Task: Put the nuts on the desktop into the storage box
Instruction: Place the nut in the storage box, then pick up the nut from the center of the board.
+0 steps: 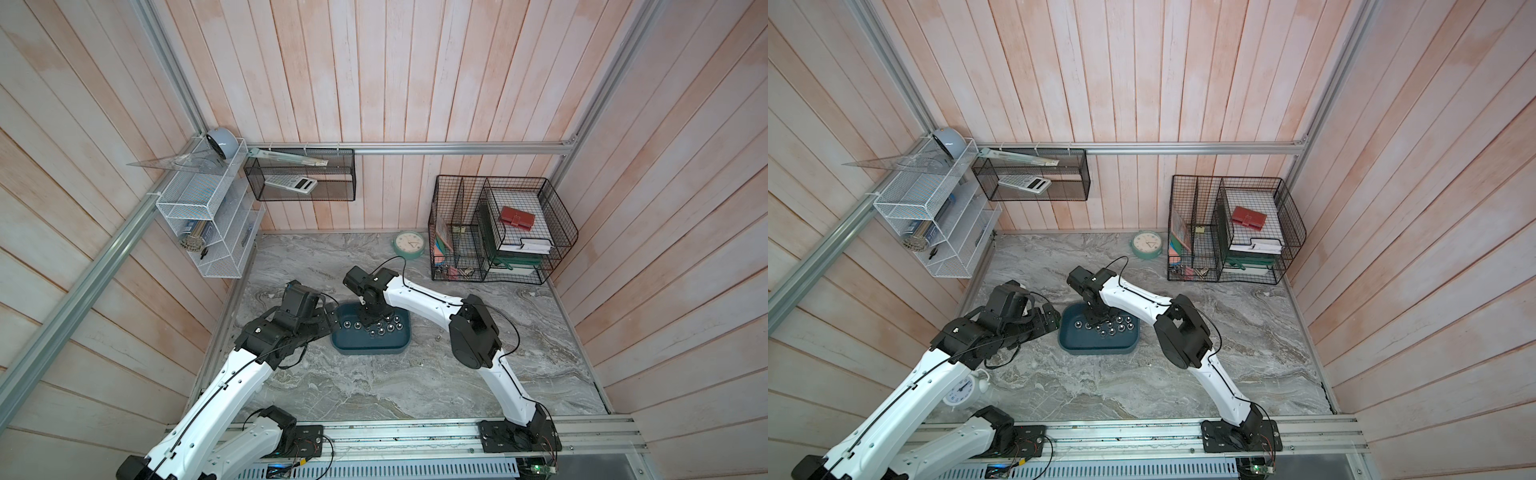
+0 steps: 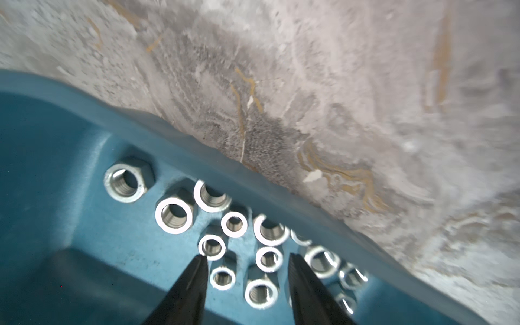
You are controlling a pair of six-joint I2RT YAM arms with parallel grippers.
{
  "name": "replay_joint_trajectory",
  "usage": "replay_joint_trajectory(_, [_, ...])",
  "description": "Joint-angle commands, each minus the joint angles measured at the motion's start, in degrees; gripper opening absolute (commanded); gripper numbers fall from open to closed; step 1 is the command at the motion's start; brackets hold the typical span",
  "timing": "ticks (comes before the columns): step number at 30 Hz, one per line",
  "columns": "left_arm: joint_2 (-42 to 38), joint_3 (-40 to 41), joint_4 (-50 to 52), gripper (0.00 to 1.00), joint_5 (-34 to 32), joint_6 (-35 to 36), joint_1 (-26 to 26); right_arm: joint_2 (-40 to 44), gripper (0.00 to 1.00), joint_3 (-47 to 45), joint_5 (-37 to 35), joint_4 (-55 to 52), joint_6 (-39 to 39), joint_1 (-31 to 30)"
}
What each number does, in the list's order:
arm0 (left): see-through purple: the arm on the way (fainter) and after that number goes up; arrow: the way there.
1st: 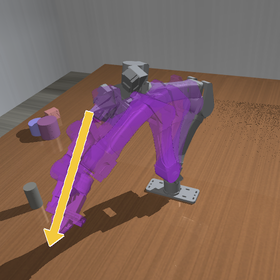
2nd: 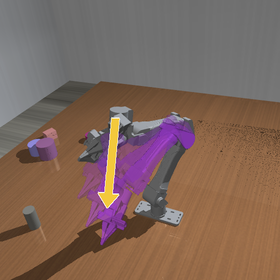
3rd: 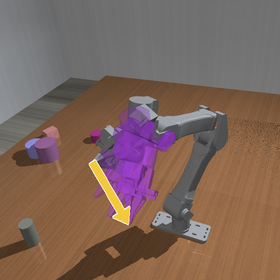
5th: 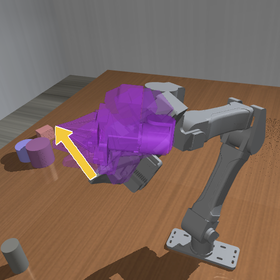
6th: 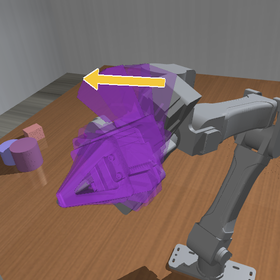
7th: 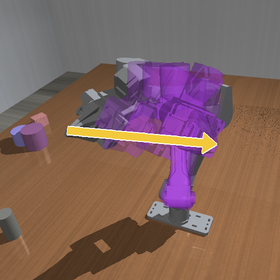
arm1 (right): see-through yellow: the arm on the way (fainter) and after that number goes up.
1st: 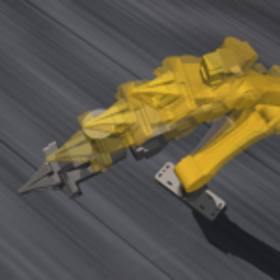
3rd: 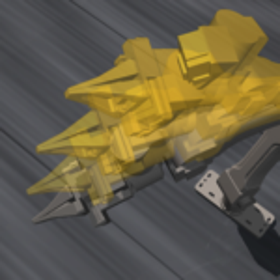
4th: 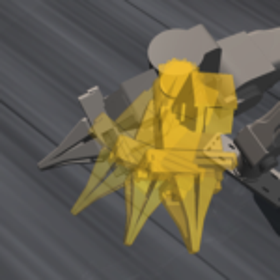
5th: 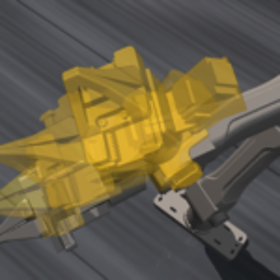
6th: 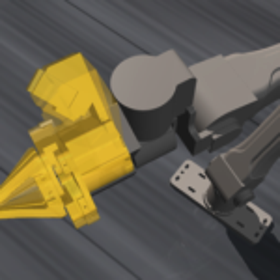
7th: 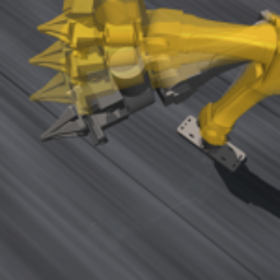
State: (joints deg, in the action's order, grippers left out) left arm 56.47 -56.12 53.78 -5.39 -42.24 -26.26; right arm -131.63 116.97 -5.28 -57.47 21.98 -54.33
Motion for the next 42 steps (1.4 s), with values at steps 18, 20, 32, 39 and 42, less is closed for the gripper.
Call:
replay_joint_trajectory(18, [16.59,-7.98,-12.50,1.00,11.04,5.73,-0.78,25.07,0.98,-24.58,-14.30,2.62,8.58,5.22])
replay_joint_trajectory(20, [18.38,-9.03,-13.10,1.00,11.80,6.23,-1.29,26.84,0.98,-27.36,-14.32,3.17,9.83,6.08])
replay_joint_trajectory(32, [24.27,-12.45,-14.73,1.00,14.25,7.26,-2.64,33.23,0.98,-42.12,-13.19,5.88,17.90,11.85])
replay_joint_trajectory(39, [23.34,-11.78,-14.06,1.00,13.76,7.08,-2.76,32.25,0.90,-48.17,-9.03,10.20,19.28,14.68])
replay_joint_trajectory(42, [22.90,-11.47,-13.80,1.00,13.51,6.95,-2.67,31.06,0.82,-48.76,-8.10,10.95,18.99,14.78])
